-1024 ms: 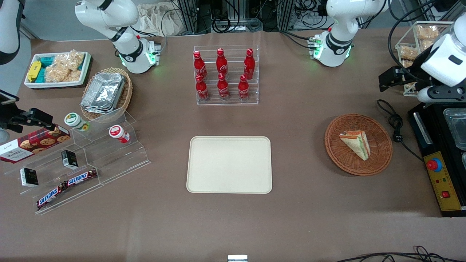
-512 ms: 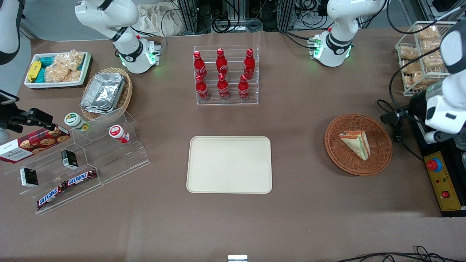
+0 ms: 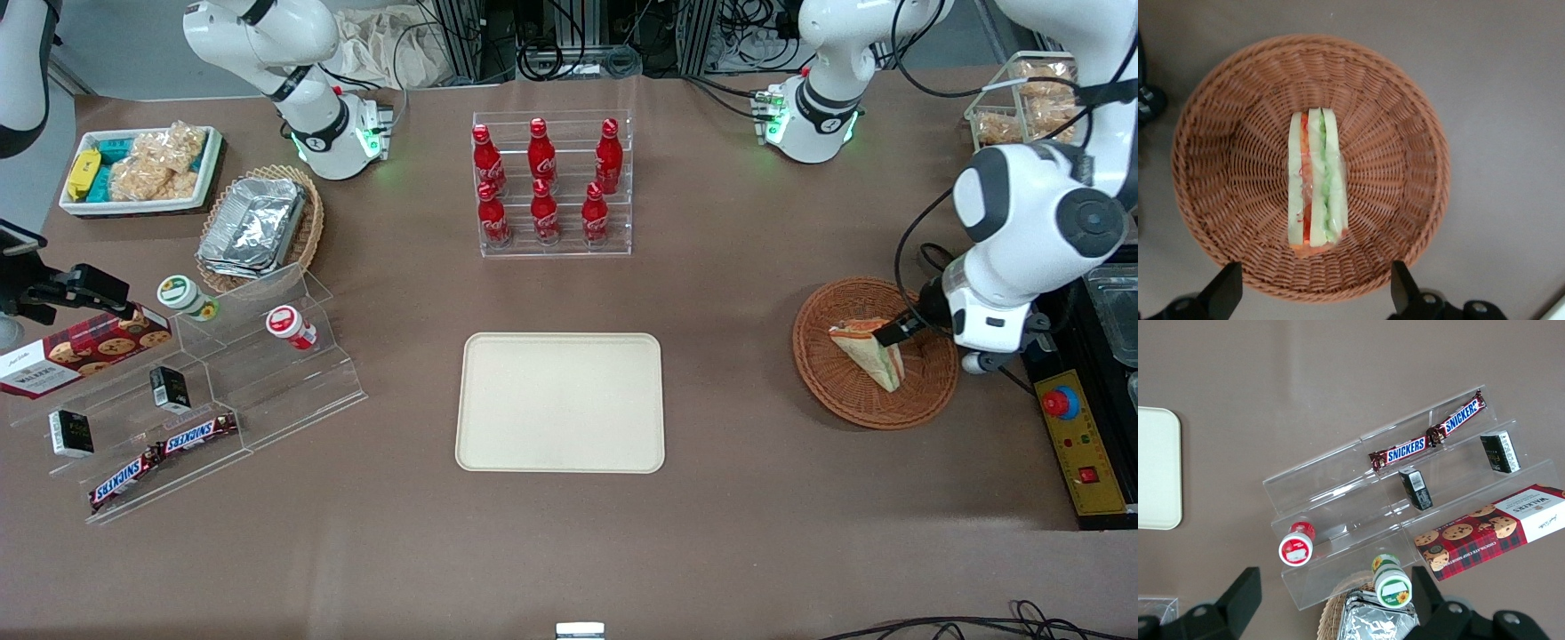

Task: Place sandwich from basket to tray
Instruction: 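Close the left gripper on the wrapped sandwich and lift it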

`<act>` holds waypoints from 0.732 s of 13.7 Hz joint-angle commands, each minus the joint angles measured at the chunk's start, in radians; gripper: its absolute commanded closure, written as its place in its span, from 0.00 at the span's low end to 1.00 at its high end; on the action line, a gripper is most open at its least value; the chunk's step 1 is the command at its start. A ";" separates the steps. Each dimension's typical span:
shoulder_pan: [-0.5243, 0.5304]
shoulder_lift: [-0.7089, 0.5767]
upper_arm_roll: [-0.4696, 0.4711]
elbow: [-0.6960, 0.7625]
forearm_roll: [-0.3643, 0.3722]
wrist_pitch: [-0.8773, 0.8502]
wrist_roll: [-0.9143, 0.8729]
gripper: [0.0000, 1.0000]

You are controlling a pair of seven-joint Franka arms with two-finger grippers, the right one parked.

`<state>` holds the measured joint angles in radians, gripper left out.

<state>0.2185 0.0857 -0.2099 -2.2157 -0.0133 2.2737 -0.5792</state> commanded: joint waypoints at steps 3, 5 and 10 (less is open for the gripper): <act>0.038 0.091 -0.002 -0.018 0.016 0.121 -0.030 0.00; 0.036 0.130 0.007 -0.024 0.016 0.167 -0.042 0.00; 0.035 0.200 0.010 -0.036 0.016 0.248 -0.053 0.08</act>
<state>0.2492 0.2711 -0.1960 -2.2423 -0.0133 2.4929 -0.6087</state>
